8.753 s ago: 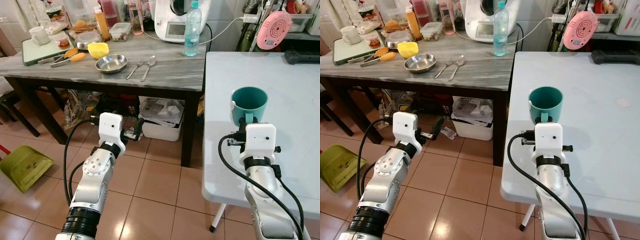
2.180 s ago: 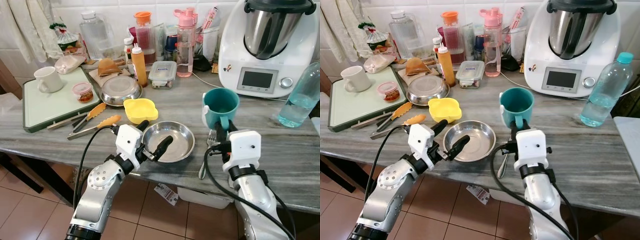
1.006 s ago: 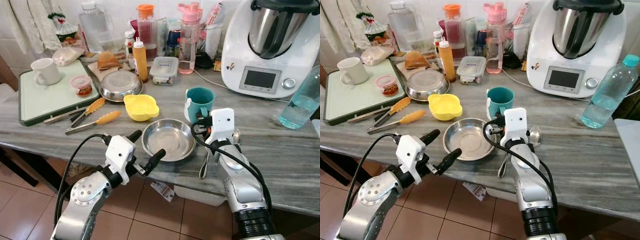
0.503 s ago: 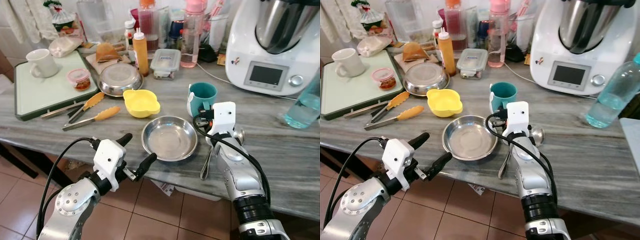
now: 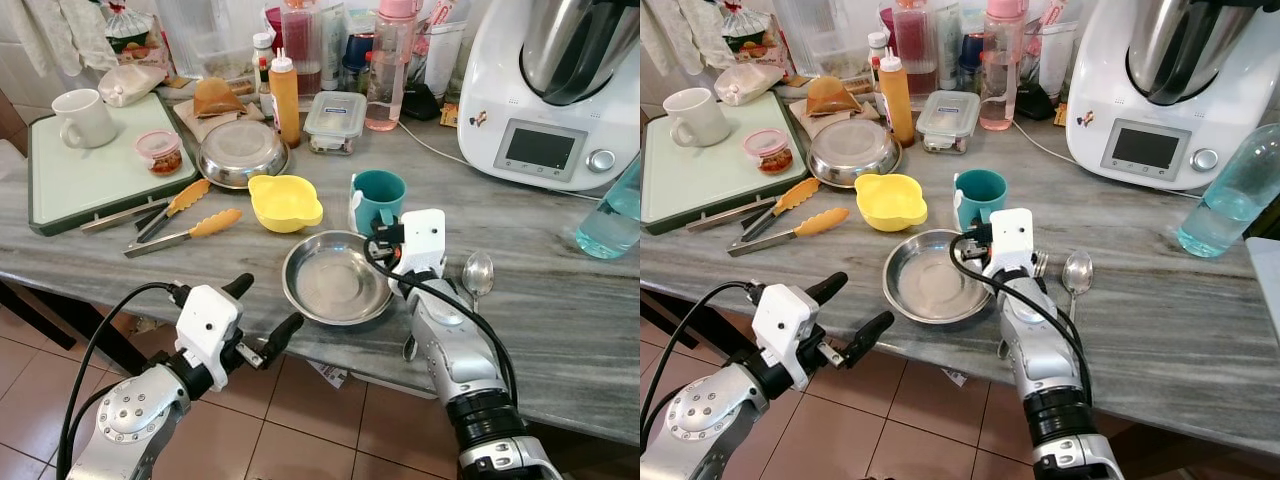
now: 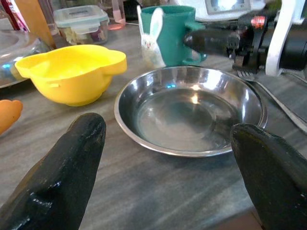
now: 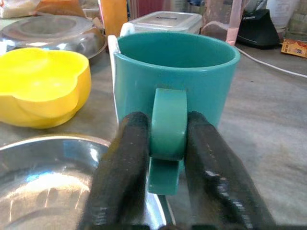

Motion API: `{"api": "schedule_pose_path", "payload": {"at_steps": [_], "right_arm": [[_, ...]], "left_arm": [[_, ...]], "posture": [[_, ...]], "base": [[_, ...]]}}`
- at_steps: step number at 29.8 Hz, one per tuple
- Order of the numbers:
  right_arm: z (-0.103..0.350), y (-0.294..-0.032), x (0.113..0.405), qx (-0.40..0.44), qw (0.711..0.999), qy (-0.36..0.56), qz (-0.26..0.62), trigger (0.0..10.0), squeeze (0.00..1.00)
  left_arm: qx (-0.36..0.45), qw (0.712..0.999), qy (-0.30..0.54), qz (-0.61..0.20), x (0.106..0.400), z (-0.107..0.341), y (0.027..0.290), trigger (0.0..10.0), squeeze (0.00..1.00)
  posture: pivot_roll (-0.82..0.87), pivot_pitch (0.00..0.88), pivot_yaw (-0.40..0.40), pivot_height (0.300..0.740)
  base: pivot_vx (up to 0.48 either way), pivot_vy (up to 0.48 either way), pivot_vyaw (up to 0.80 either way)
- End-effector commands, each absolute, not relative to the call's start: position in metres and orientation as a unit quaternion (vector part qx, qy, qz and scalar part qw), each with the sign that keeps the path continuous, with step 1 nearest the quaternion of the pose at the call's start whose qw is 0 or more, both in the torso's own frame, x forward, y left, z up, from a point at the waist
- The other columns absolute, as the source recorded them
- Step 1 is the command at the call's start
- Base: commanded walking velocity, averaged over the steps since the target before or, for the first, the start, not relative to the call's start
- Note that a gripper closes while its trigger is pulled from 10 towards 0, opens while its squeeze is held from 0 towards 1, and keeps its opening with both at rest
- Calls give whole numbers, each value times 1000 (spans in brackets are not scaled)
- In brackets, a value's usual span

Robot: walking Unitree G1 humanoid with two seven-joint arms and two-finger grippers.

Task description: Setting the table

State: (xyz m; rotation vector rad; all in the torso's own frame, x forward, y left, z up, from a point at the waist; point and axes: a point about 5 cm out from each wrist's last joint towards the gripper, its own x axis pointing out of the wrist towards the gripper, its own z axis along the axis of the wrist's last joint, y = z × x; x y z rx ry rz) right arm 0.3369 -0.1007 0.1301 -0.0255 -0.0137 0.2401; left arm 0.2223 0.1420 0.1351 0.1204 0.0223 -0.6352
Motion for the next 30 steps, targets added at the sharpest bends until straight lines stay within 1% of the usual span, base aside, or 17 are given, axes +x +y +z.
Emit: {"api": "schedule_pose_path", "payload": {"at_steps": [1,8,15,26,30], "right_arm": [[125,-103,334,-21,993,-2,120,10000,1000],[123,-109,329,-48,993,-4,111,10000,1000],[128,-111,329,-62,992,-22,103,10000,1000],[135,-115,329,-63,993,-38,91,10000,1000],[145,-119,329,-62,993,-59,76,10000,1000]], "left_arm": [[64,948,10,-311,221,137,142,10000,0],[60,947,6,-315,224,139,140,10000,0],[33,938,1,-344,221,145,135,10000,0],[18,938,-6,-346,228,150,131,10000,0],[14,946,15,-322,234,147,134,10000,0]], "posture": [[74,90,11,740],[65,91,16,740],[64,89,20,740],[58,70,28,740],[53,65,35,740]], "base": [[0,0,0],[0,0,0],[0,0,0],[0,0,0],[0,0,0]]}}
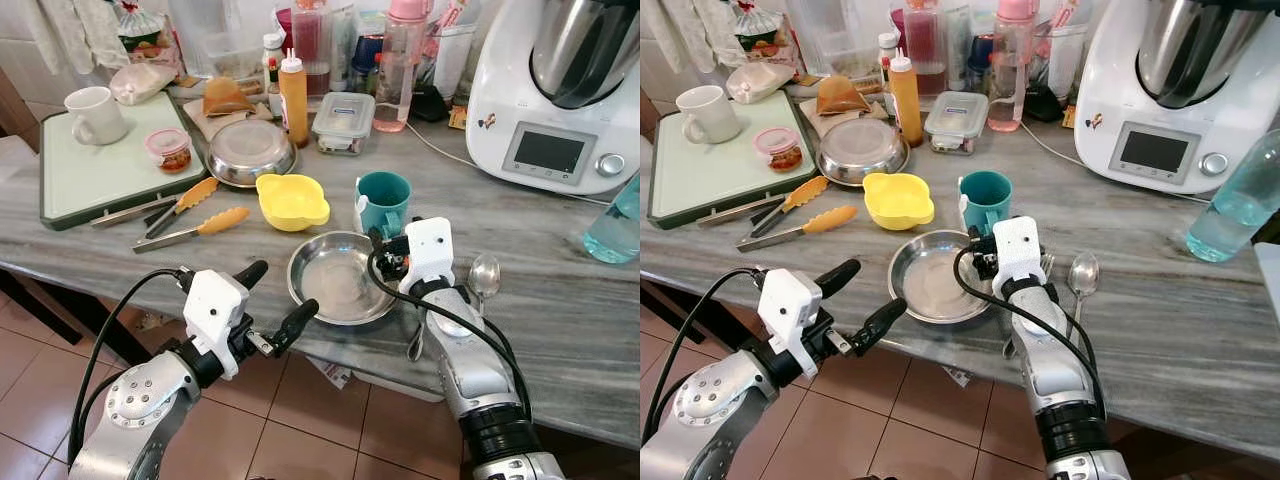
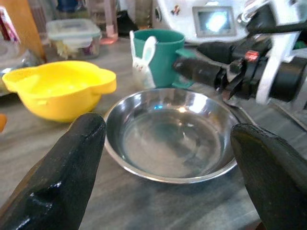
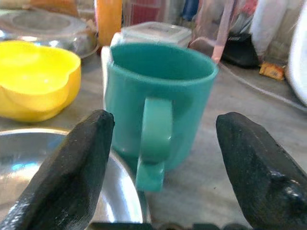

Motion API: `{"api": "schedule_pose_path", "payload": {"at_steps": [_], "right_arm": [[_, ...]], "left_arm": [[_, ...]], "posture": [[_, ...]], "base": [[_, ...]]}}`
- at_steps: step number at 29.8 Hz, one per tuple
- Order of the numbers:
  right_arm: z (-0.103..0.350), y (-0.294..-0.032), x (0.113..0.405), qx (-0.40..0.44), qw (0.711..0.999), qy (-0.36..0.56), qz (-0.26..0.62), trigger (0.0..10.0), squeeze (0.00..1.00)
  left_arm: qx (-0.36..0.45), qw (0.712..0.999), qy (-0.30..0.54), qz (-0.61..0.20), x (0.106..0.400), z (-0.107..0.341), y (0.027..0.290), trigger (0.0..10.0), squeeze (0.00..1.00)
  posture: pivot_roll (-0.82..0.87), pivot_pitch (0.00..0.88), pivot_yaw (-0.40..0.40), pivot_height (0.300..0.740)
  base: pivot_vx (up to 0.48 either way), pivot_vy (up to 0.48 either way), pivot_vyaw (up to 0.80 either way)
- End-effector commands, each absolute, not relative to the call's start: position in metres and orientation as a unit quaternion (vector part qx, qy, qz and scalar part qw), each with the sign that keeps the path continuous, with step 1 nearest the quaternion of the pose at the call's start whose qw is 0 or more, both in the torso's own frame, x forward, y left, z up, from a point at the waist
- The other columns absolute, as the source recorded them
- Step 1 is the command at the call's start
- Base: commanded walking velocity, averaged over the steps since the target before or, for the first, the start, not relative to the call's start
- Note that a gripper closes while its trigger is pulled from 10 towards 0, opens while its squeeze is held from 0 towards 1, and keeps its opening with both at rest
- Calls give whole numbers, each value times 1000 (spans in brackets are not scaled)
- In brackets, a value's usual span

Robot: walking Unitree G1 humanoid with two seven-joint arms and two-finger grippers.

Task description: Setting the table

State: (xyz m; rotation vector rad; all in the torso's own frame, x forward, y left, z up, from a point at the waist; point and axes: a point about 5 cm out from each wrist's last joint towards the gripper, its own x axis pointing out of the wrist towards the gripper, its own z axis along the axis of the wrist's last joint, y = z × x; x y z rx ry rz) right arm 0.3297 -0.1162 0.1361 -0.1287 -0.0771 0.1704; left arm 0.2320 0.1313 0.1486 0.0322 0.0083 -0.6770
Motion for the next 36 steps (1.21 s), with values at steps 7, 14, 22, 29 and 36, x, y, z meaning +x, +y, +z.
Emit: {"api": "schedule_pose_path", "payload": {"at_steps": [7,14,22,29,36], "right_arm": [[157,-126,322,-67,992,-86,57,10000,1000],[165,-139,306,-90,989,-112,35,10000,1000],[162,-151,272,-113,987,-113,22,10000,1000],[159,-153,251,-140,984,-108,26,10000,1000],[158,-152,245,-158,981,-106,36,10000,1000]], "left_arm": [[31,952,7,-304,238,145,138,10000,0],[33,967,-8,-254,253,146,139,10000,0],[51,978,-18,-200,266,133,136,10000,0],[83,989,-36,-118,275,125,153,10000,0],[89,989,-37,-109,280,122,154,10000,0]], "posture": [[33,21,37,740],[7,0,34,740],[-57,0,39,740],[-109,0,48,740],[-112,0,48,740]], "base": [[0,0,0],[0,0,0],[0,0,0],[0,0,0],[0,0,0]]}}
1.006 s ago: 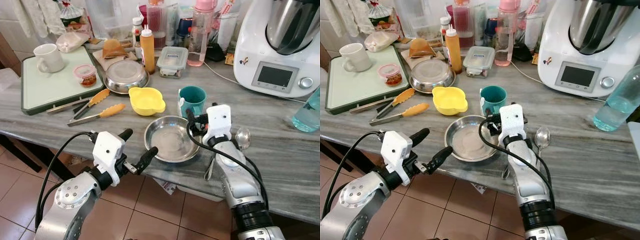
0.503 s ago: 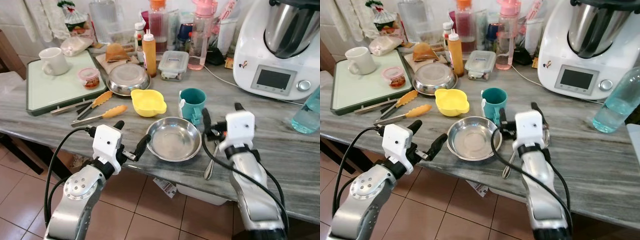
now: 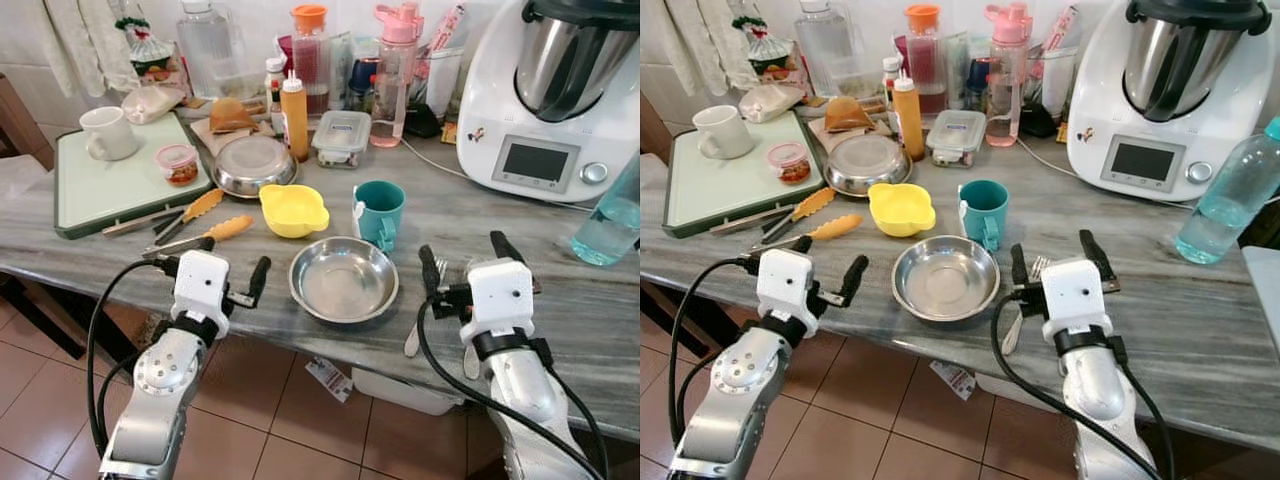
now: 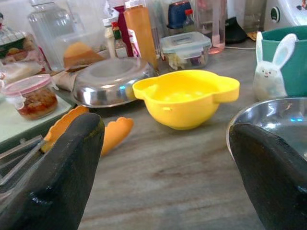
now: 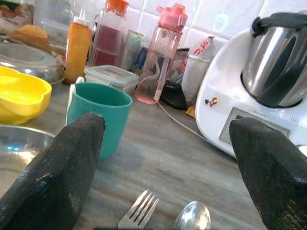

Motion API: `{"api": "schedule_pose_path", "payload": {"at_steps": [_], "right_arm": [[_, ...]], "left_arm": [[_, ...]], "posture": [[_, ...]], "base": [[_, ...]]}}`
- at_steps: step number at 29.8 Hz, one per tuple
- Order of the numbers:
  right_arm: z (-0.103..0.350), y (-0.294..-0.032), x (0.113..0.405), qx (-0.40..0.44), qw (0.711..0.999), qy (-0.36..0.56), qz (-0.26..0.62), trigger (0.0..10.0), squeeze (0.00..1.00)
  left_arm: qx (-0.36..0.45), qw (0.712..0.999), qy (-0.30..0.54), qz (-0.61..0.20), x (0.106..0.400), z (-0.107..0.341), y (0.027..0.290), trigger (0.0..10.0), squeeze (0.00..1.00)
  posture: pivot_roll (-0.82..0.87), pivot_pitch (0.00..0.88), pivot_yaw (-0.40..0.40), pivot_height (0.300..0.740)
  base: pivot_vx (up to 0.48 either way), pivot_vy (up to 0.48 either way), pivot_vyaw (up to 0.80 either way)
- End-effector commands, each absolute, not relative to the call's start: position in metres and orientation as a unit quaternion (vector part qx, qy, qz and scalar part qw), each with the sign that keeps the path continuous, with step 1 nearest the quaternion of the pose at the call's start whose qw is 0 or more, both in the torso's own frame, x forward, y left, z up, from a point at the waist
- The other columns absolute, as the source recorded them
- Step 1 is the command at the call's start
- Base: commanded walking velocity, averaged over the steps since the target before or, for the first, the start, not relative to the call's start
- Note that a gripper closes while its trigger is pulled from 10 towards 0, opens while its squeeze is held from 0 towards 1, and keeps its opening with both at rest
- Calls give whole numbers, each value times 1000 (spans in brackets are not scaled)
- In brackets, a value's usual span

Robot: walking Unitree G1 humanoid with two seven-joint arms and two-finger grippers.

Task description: Setting the table

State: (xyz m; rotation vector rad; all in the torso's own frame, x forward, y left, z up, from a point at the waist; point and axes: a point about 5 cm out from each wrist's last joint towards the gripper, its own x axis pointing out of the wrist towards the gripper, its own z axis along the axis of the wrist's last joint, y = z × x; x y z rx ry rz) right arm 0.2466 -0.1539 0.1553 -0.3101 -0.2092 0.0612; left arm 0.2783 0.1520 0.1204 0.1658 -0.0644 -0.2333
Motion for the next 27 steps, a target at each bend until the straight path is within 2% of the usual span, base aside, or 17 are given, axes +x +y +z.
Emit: {"api": "schedule_pose_path", "payload": {"at_steps": [1,9,15,27], "right_arm": [[158,-151,245,-159,981,-106,38,10000,1000],[159,-140,244,-175,976,-113,66,10000,1000],[159,-136,245,-179,974,-116,75,10000,1000],[158,-129,247,-175,974,-118,86,10000,1000]], "left_arm": [[89,990,-40,-106,281,122,154,10000,0],[104,988,-59,-99,279,124,154,10000,0],[129,988,-71,-48,284,127,169,10000,0],[155,986,-59,13,285,125,184,10000,0]], "posture": [[-112,0,48,740],[-92,0,36,740],[-82,0,39,740],[-64,0,42,740]], "base": [[0,0,0],[0,0,800],[0,0,800],[0,0,800]]}}
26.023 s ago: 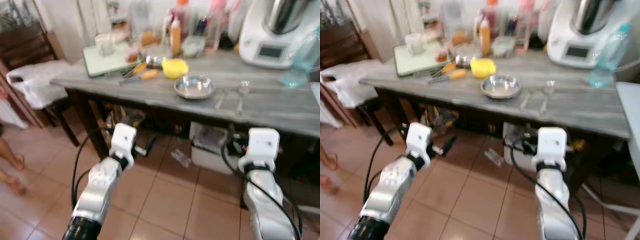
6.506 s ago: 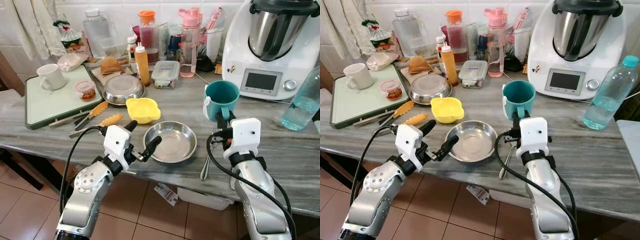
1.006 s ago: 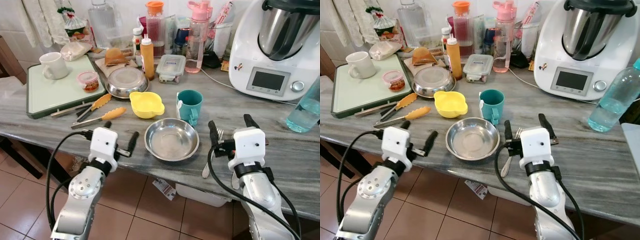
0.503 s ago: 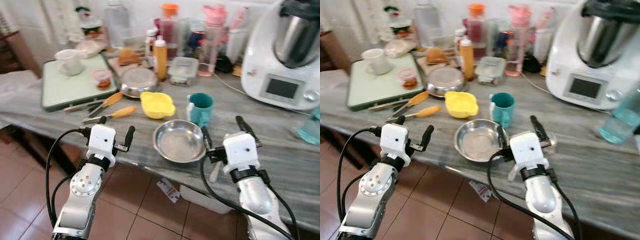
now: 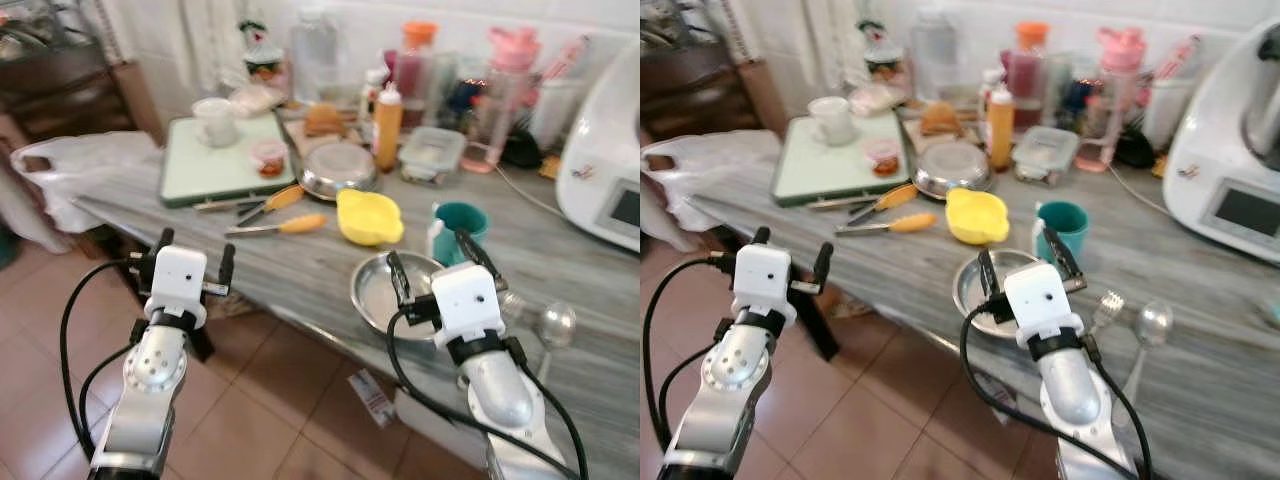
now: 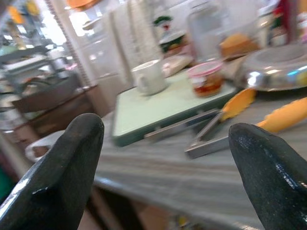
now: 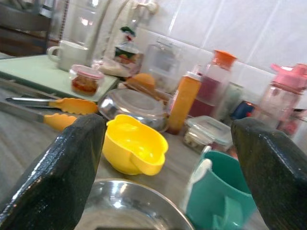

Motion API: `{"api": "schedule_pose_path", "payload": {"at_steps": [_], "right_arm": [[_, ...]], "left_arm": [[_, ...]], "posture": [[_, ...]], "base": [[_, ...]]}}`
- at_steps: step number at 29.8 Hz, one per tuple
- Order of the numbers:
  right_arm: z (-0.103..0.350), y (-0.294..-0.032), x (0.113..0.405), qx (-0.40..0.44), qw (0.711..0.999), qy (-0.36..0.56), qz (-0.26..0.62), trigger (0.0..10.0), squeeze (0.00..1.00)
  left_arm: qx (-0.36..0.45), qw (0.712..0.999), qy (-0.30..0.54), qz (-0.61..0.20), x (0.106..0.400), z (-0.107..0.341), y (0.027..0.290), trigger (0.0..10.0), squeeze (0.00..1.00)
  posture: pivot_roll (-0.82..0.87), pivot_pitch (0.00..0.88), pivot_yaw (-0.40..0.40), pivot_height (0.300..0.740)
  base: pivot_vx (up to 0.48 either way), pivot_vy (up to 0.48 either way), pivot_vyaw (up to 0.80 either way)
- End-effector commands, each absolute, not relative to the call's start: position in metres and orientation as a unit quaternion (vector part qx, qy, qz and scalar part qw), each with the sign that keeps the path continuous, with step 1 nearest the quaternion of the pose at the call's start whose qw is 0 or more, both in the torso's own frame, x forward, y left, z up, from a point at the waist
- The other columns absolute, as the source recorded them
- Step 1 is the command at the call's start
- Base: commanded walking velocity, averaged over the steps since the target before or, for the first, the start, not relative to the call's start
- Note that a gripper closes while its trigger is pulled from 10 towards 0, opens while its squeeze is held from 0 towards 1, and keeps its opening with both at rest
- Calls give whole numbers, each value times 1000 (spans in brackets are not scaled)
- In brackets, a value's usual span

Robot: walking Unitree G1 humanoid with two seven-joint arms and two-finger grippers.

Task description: Setting the table

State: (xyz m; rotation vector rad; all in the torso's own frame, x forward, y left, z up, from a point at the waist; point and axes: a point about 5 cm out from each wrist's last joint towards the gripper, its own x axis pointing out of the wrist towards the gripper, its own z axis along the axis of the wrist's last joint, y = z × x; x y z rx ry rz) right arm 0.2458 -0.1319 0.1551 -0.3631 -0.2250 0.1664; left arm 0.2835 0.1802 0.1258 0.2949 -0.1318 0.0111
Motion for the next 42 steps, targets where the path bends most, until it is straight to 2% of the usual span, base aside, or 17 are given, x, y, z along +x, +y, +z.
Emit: {"api": "schedule_pose_path", "payload": {"at_steps": [1,12,24,35,38,39,40,41,42], "right_arm": [[158,-129,247,-176,973,-118,88,10000,1000],[158,-125,251,-175,973,-121,94,10000,1000],[157,-117,254,-171,971,-126,110,10000,1000],[154,-109,259,-160,970,-124,135,10000,1000],[154,-109,261,-159,970,-123,139,10000,1000],[154,-110,263,-159,970,-123,139,10000,992],[154,-111,264,-157,970,-122,138,10000,878],[154,-111,264,-157,970,-122,138,10000,878],[154,-112,265,-155,971,-121,136,10000,831]], "left_arm": [[152,986,-58,17,285,125,184,10000,0],[148,987,-63,19,288,127,178,10000,0],[157,984,-59,61,290,127,185,10000,0],[153,984,-45,85,281,121,192,10000,0],[150,984,-40,91,279,120,195,10000,0],[148,984,-39,93,278,119,195,10000,0],[147,984,-37,93,278,119,196,10000,0],[147,984,-37,93,278,119,196,10000,0],[148,984,-34,92,278,118,197,10000,0]], "posture": [[-63,0,44,740],[-59,0,51,740],[-45,0,52,740],[7,0,4,740],[19,0,-2,740],[21,0,-2,740],[22,0,-2,740],[22,0,-2,740],[22,0,0,740]], "base": [[0,0,800],[0,0,800],[0,0,800],[0,0,800],[0,0,0],[0,0,0],[0,0,0],[0,0,0],[0,0,0]]}}
